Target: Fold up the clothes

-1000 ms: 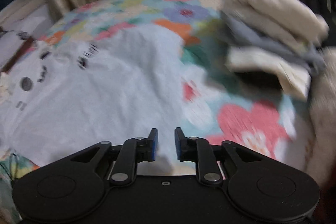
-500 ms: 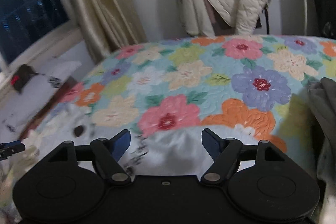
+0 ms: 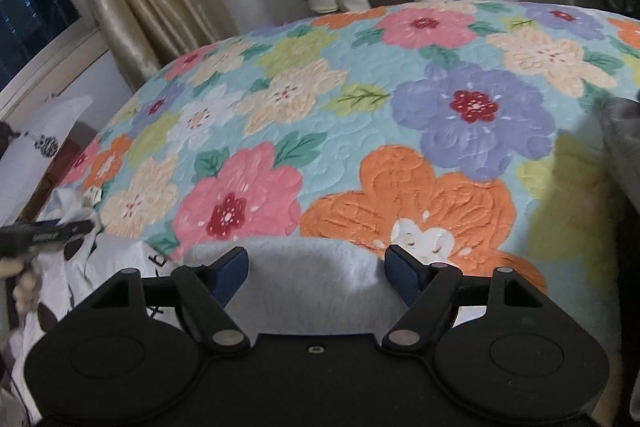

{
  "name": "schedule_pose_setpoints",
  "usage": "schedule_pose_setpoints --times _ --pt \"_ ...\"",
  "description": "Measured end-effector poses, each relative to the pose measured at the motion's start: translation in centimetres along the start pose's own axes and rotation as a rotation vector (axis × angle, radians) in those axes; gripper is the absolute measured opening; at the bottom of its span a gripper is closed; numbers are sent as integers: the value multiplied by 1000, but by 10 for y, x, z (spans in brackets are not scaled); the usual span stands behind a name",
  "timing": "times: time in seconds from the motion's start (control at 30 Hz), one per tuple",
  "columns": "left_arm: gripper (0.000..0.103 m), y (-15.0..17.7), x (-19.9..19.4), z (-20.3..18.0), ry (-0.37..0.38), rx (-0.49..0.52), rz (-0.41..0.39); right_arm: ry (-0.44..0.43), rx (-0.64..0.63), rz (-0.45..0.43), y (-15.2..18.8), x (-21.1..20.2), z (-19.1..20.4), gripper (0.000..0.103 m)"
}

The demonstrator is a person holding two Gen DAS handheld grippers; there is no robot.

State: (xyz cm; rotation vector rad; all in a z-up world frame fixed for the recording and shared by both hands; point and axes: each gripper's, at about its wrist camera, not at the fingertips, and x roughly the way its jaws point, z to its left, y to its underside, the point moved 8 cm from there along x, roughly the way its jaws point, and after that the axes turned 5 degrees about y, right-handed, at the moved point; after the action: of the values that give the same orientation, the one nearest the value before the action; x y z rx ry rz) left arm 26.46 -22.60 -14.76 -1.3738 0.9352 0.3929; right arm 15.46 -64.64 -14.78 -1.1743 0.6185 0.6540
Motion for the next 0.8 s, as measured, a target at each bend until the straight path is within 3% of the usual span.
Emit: schedule_pose_setpoints --times 0.03,0.1,0.17,0.2,0.23,0.27,0.3,0.4,0.47,0.5,0.57,0.67,0.73,0.8 --pt "26 2 -2 -2 11 18 -9 -3 -10 11 0 3 1 84" --pt "14 3 -7 -6 30 41 -35 -12 -28 39 0 11 3 84" --pt "11 4 -19 -8 19 74 -83 -16 -63 76 6 21 8 84" --pt "11 3 -30 -8 12 91 -122 -10 -107 83 10 24 12 79" --pt "11 1 -46 -7 16 103 -173 -5 -152 90 14 27 17 69" --pt "11 -1 -66 -7 26 108 -227 4 -199 84 17 27 22 36" --pt "11 -1 -89 -5 49 97 -278 11 -228 53 17 20 29 20" --pt "11 8 -168 4 146 21 -420 28 -265 -92 13 -20 51 18" --pt "11 38 -214 16 172 -12 -461 -15 -266 -201 16 -63 65 18" --pt "11 55 -225 22 173 -31 -442 -51 -269 -250 23 -88 72 18" --pt "11 101 -228 35 182 -94 -318 -115 -279 -315 43 -131 84 18" --pt "11 175 -211 49 246 -240 -112 -100 -307 -146 106 -131 76 18" --pt "11 199 -208 52 256 -289 -84 -81 -325 -18 150 -128 70 18" --pt "11 197 -216 48 242 -259 -101 -46 -335 77 186 -126 63 18"
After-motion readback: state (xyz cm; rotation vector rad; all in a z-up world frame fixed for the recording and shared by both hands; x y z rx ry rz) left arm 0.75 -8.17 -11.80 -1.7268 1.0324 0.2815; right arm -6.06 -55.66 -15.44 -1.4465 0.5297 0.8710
